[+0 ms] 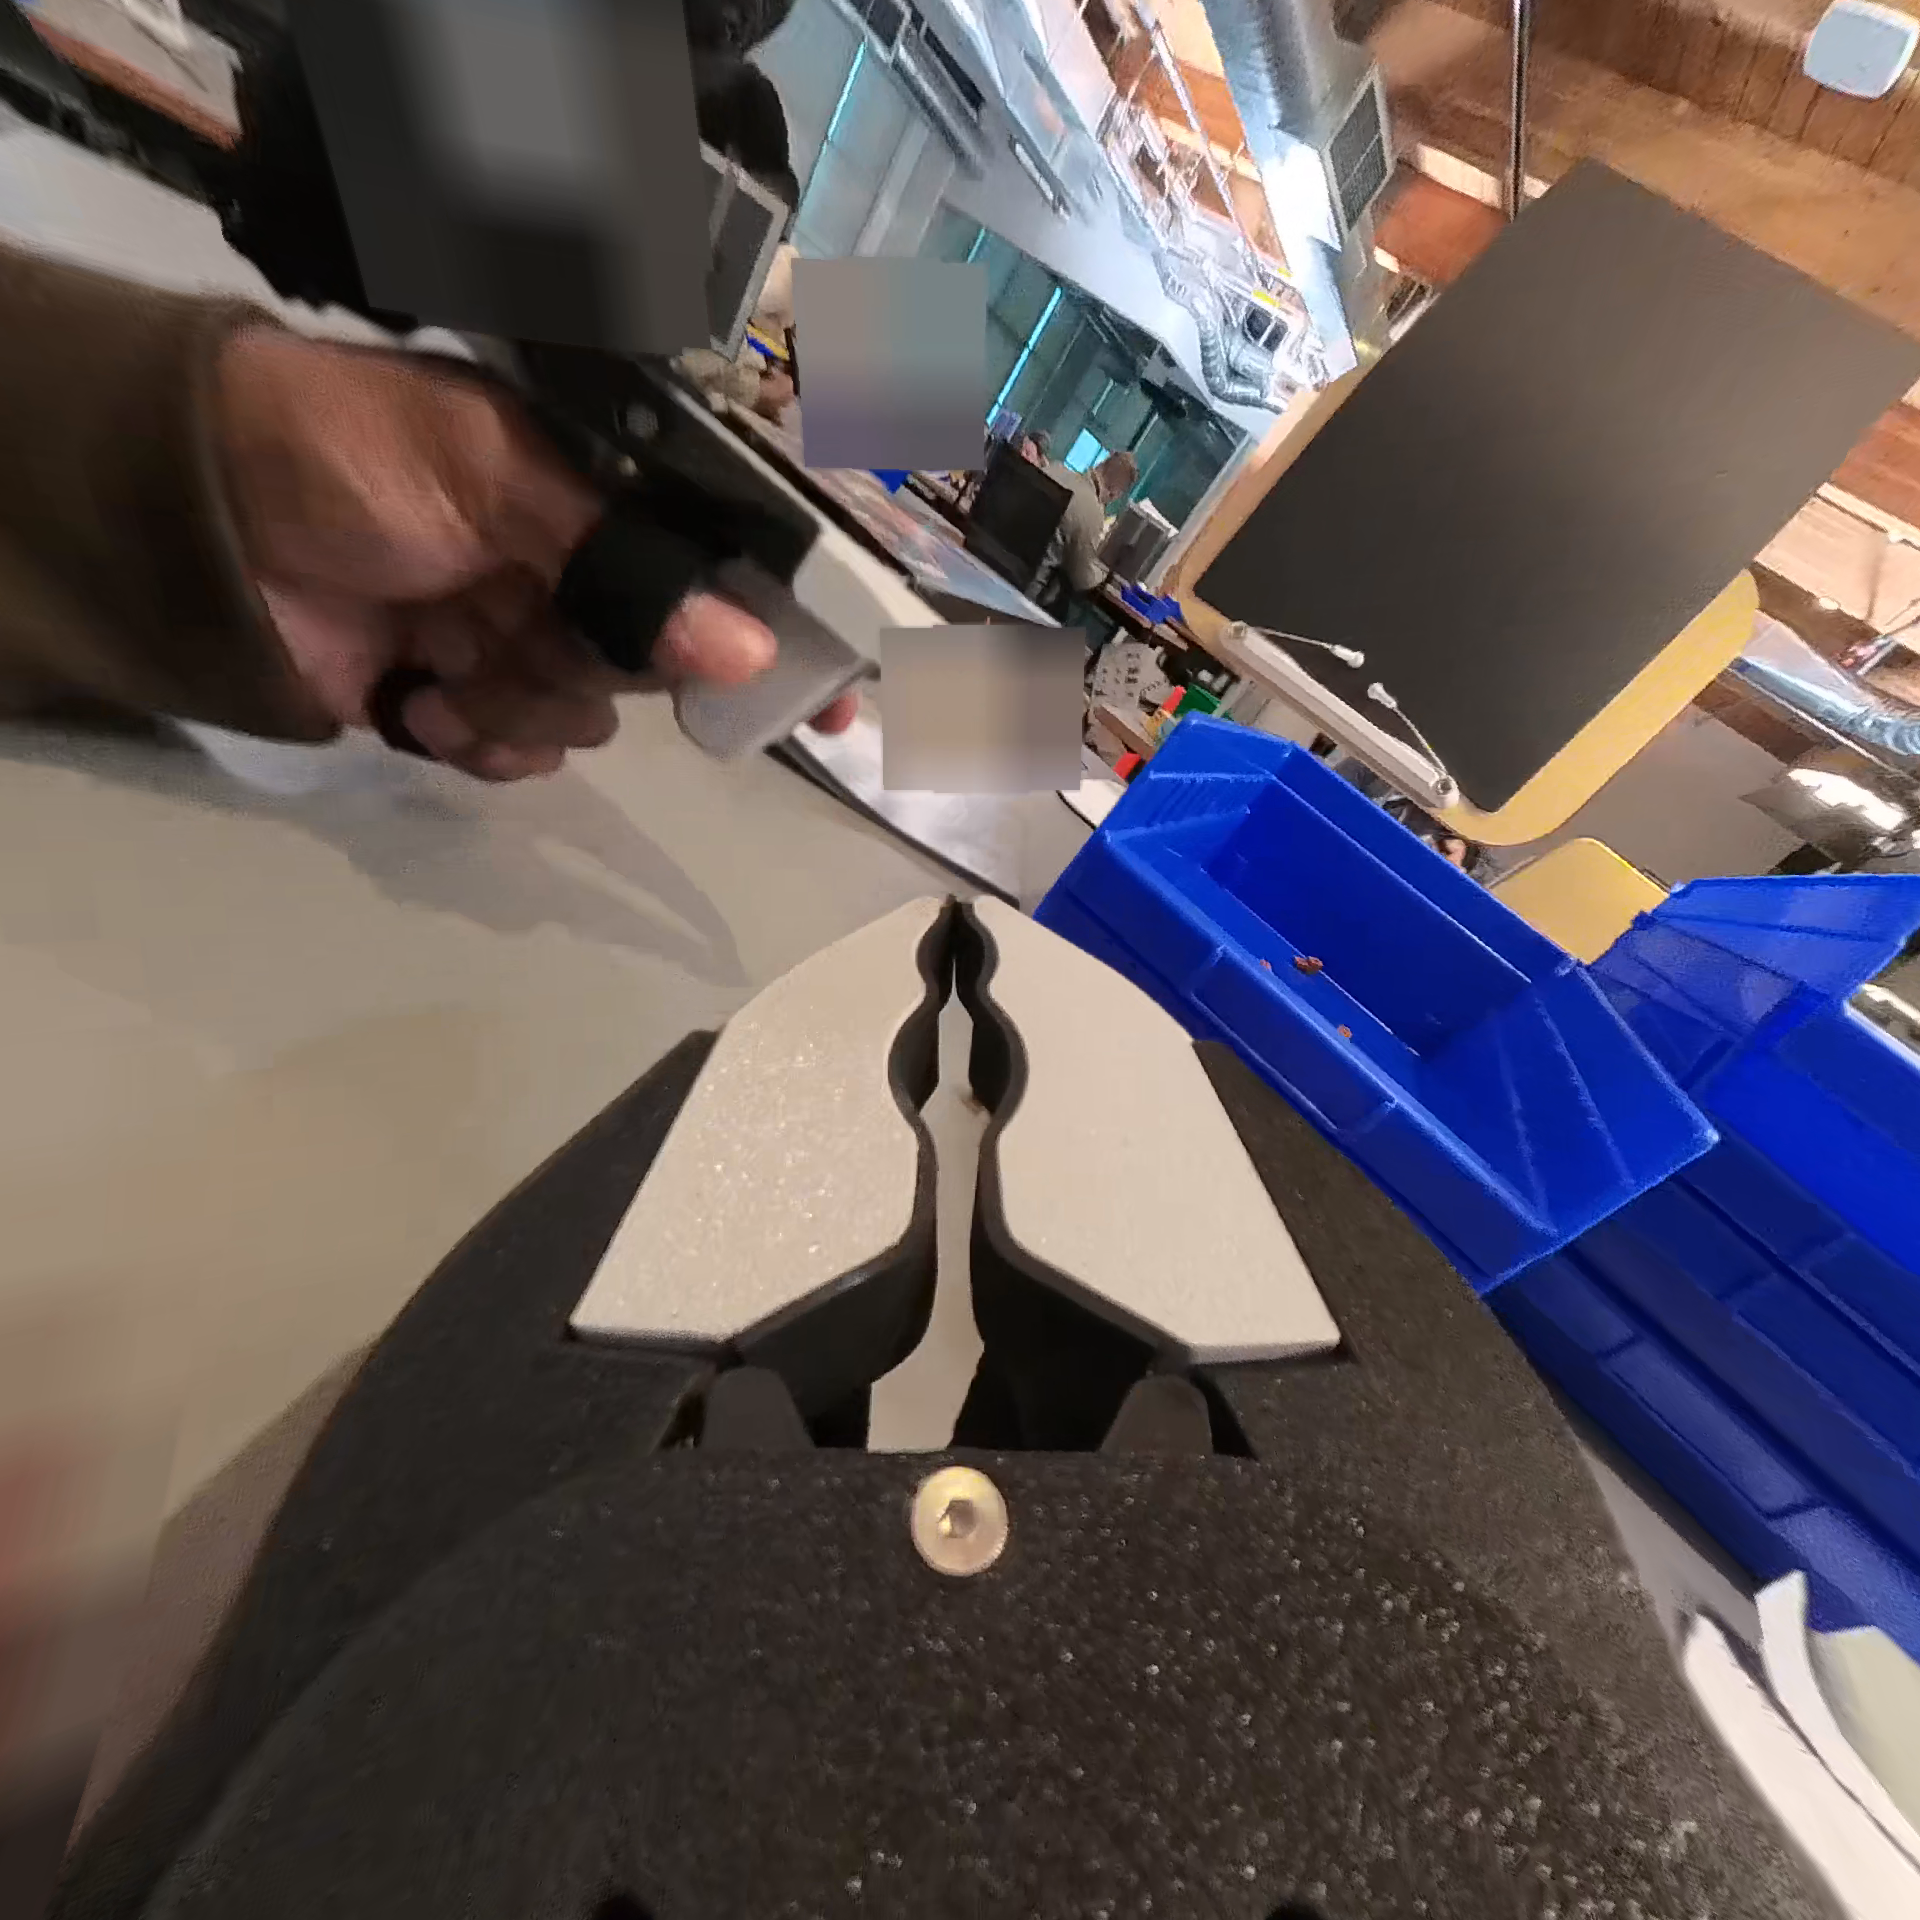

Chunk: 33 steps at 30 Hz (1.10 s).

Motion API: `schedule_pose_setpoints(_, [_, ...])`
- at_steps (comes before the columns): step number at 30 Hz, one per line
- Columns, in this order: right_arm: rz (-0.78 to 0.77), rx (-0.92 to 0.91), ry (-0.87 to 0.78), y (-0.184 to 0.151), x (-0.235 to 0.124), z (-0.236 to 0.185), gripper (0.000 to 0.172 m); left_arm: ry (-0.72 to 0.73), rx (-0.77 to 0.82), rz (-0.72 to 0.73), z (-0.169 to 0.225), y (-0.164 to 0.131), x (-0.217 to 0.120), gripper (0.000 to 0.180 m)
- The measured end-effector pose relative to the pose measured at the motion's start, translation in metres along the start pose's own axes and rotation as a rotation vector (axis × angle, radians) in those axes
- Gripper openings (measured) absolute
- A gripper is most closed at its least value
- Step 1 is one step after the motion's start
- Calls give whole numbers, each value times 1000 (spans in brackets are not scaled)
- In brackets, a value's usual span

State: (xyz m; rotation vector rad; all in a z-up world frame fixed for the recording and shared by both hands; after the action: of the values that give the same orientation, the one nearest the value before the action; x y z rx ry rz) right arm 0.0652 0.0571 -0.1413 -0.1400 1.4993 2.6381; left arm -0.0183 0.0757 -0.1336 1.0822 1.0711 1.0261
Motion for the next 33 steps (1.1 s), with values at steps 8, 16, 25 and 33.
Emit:
schedule_pose_setpoints(8, [-13,34,-47,-4,5,8,4,-104,147,16,35,-5,0,6])
schedule_pose_setpoints(16, [66,53,-48,7,0,9,16,-37,422,63,52,-12,0,6])
schedule_pose_setpoints(25, [74,54,-41,8,-1,9,11,-41,580,112,67,-16,-2,6])
schedule_pose_setpoints(33, [102,45,-32,14,-3,6,8,-89,532,121,69,-13,-5,6])
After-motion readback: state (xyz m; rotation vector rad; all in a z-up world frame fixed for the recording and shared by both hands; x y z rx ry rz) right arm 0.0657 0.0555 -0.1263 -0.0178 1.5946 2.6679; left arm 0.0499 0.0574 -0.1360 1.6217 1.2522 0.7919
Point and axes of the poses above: each gripper's, where its closed fingertips meet, x out along the fingers, y out of its top, z = x × y across the jaws, the point moved 1 cm from there along -x, back along the fingers, and after that the axes turned 15 degrees about y, right-handed, at the moved point
